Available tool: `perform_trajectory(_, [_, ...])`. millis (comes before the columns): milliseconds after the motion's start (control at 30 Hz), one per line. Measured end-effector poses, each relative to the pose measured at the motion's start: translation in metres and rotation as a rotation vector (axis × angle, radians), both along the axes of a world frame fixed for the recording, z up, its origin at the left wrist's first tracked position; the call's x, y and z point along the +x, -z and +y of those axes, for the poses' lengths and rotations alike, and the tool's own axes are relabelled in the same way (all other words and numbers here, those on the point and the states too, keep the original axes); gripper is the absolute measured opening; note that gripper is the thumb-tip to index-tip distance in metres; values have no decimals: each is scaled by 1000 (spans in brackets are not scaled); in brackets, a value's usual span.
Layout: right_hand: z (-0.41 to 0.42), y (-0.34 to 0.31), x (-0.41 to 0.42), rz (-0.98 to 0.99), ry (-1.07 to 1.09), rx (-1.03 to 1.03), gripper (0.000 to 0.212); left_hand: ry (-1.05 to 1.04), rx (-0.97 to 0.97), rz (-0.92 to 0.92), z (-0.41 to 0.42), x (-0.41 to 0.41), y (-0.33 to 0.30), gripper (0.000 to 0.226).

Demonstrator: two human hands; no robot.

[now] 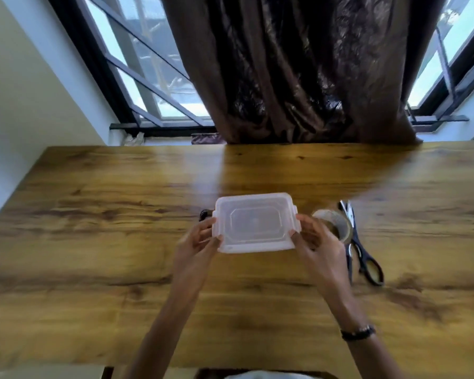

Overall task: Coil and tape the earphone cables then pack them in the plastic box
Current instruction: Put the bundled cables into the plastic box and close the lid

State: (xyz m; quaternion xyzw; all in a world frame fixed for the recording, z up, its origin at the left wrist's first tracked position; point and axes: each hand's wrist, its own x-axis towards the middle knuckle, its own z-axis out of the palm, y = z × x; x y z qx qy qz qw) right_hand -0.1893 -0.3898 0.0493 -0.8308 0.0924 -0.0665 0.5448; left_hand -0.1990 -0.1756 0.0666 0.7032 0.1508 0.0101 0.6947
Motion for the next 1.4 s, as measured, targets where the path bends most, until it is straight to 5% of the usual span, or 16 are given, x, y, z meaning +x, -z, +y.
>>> perform_trajectory(600, [40, 40, -82, 181, -59, 91, 34, 44, 90, 118, 55, -75, 55, 33])
perform_trajectory(767, [54, 28, -78, -4, -104, -371, 47, -52, 40, 113, 57, -78, 59, 30])
perform_trajectory(867, [73, 17, -63, -102, -447, -430, 67, -45, 66, 129, 58, -74, 62, 27])
perform_trajectory(967, [87, 15, -39, -46, -866, -641, 109, 24, 111, 145, 59, -69, 64, 27])
perform_trajectory(1067, [94, 16, -18, 13, -1021, -823, 130, 59, 70, 166, 59, -67, 66, 26])
perform_trajectory(1400, [98, 18, -3, 28, -1035, -975, 116, 112, 123, 168, 63, -50, 78, 21])
